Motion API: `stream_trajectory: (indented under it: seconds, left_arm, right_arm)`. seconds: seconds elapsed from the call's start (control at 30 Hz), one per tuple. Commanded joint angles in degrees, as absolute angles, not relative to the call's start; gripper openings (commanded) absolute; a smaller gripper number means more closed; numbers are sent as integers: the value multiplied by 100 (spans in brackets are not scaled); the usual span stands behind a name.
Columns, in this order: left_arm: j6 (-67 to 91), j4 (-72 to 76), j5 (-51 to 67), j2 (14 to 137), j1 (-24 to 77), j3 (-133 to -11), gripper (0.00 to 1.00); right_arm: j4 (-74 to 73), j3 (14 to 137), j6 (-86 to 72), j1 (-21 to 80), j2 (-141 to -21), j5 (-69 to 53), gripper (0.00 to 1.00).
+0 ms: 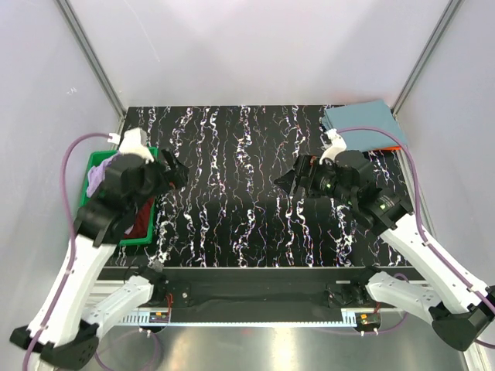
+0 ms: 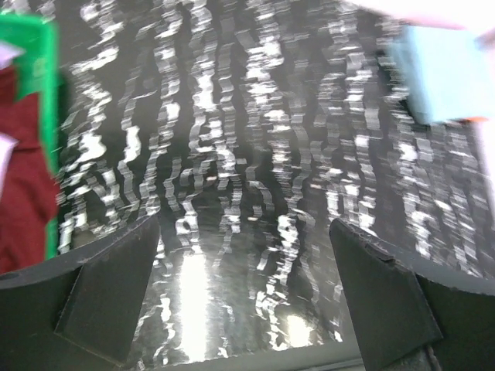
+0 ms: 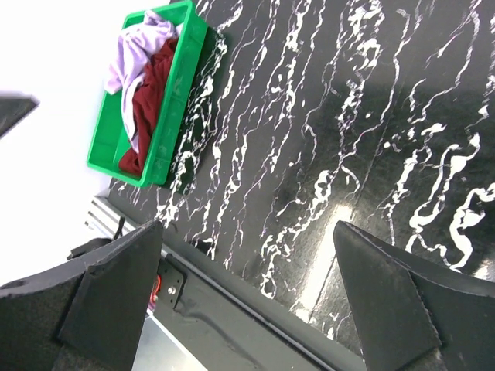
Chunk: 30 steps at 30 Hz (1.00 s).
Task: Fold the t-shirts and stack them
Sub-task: Grab the tshirt from the pile
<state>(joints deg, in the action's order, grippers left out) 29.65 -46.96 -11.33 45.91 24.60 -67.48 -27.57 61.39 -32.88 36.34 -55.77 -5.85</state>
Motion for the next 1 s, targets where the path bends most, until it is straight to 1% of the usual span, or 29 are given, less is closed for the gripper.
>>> stream_trajectory:
  seconds: [0.0,0.03,0.07,0.1,0.13,0.17,0.23,0.27,0.37,0.47,0.53,0.57,0.63,0.77,0.8,0.87,0.9,0.97]
  left_arm:
    - [2927,-4509,-1626,5202,1648,-7311,98]
    - [2927,-4500,-1461,5351,1348,-7356,98]
    - [2927,-4474,-1320,5579,710,-7383,98]
    - [2953,-4404,-1240,5712,416,-7383,98]
    - [3005,-4377,-1283,5826,161,-7365,98]
    - [3032,-4333,-1344,6053,-312,-7339,98]
    - [3190,-4193,-1337,6257,-824,-7217,96]
    - [3277,-4123,-1258,6354,-1279,-7155,96]
    - [3655,-3763,-705,6819,-1913,-6769,94]
    - [3902,-3148,-369,7337,-2135,-6365,89]
    - [3903,-2910,-326,7776,-2153,-6354,86]
    - [3850,-2779,-264,7935,-2145,-6337,83]
    - [3727,-2558,-237,8408,-2153,-6415,81]
    - [3621,-2848,-527,9034,-2188,-6864,69]
    - [3551,-2830,-588,9053,-2188,-6899,62]
    - [3498,-2813,-808,8992,-2188,-6926,50]
    - [3472,-2813,-869,8939,-2188,-6978,37]
    - [3358,-2795,-958,8781,-2188,-7048,31]
  right_arm:
    - [-2452,5977,-3419,3665,-5476,-852,100]
    - [-2461,5898,-3436,3665,-5423,-913,100]
    - [-2444,5845,-3428,3665,-5397,-923,100]
    - [-2443,5801,-3428,3656,-5353,-940,100]
    - [-2426,5740,-3384,3665,-5292,-984,100]
    - [-2426,5713,-3340,3665,-5256,-1019,100]
    - [-2548,5774,-3252,3665,-5195,-976,100]
    - [-2610,5809,-3208,3665,-5186,-958,100]
    - [-2751,5915,-3006,3665,-5133,-993,100]
    - [-2751,5976,-2831,3674,-5089,-1011,100]
    - [-2821,6073,-2708,3665,-5097,-976,100]
    - [-2839,6091,-2681,3665,-5089,-958,100]
    - [-2883,6100,-2567,3665,-5071,-958,100]
    - [-2944,6152,-2408,3665,-5115,-906,100]
    - [-2988,6170,-2382,3665,-5133,-853,100]
    - [-2997,6170,-2338,3665,-5150,-800,100]
    - [-2988,6170,-2320,3665,-5168,-774,100]
    - [-2988,6161,-2311,3665,-5203,-756,100]
